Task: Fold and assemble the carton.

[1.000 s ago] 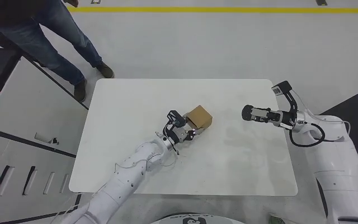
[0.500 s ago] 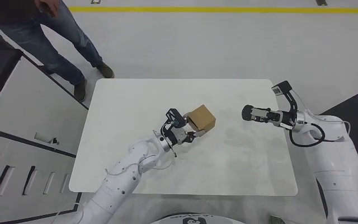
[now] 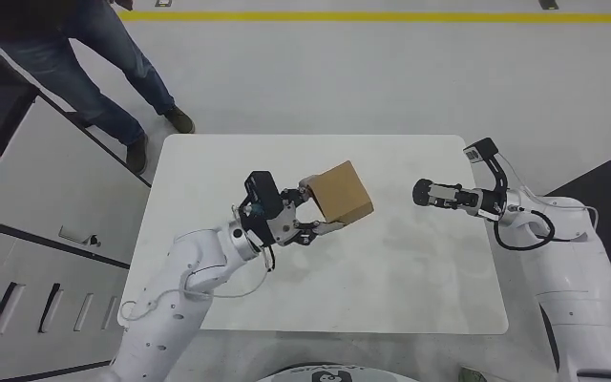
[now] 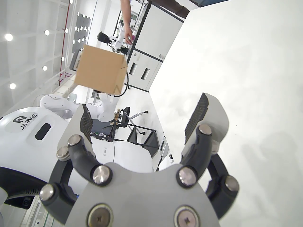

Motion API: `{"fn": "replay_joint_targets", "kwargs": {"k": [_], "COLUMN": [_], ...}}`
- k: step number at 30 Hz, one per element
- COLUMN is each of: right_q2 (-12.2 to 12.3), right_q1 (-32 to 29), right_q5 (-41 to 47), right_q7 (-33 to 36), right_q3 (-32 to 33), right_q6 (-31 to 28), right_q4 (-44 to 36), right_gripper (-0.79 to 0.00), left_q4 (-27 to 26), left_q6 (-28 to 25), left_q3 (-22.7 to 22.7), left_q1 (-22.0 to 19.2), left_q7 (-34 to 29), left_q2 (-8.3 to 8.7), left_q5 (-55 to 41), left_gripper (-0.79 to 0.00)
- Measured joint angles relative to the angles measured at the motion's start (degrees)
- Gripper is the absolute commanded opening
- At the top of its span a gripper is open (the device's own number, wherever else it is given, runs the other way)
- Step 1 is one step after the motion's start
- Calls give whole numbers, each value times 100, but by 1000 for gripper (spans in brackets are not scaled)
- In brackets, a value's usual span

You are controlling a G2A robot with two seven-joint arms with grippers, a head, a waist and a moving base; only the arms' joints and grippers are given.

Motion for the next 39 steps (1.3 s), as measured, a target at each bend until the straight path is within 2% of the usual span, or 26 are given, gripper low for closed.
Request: {"fn": "replay_joint_targets", "kwargs": {"k": [2,11,16,18,22,26,34,39], "right_q2": [0,0,0,0,0,0,0,0], "right_q1": [0,0,0,0,0,0,0,0], "right_q5": [0,0,0,0,0,0,0,0], "right_q7": [0,0,0,0,0,0,0,0], "right_q3": [0,0,0,0,0,0,0,0], "right_q6": [0,0,0,0,0,0,0,0], "right_q4": [0,0,0,0,0,0,0,0], "right_gripper": [0,0,0,0,0,0,0,0], "left_q4": [-244,-332,-575,-542,-491,-389,-418,-561], "left_q6": [-27,-136,-894,-1219,-1532,-1560,-1523,-1560], "left_q3": [-96,-86,-286,-378,-426,-340,-351,-460], "left_q1": [14,-51,-563,-832,-1277,-1591,-1600,-1945], "left_q7": [-156,-217,144,126,-16,-233,-257,-778], "left_q2": [22,35,80,105,140,171,174,244], "left_q5": [-69,109,-12,-266,-749,-1168,-1099,-869], "left_gripper": [-785,-785,-785,-785,-785,-785,-785,-785]}}
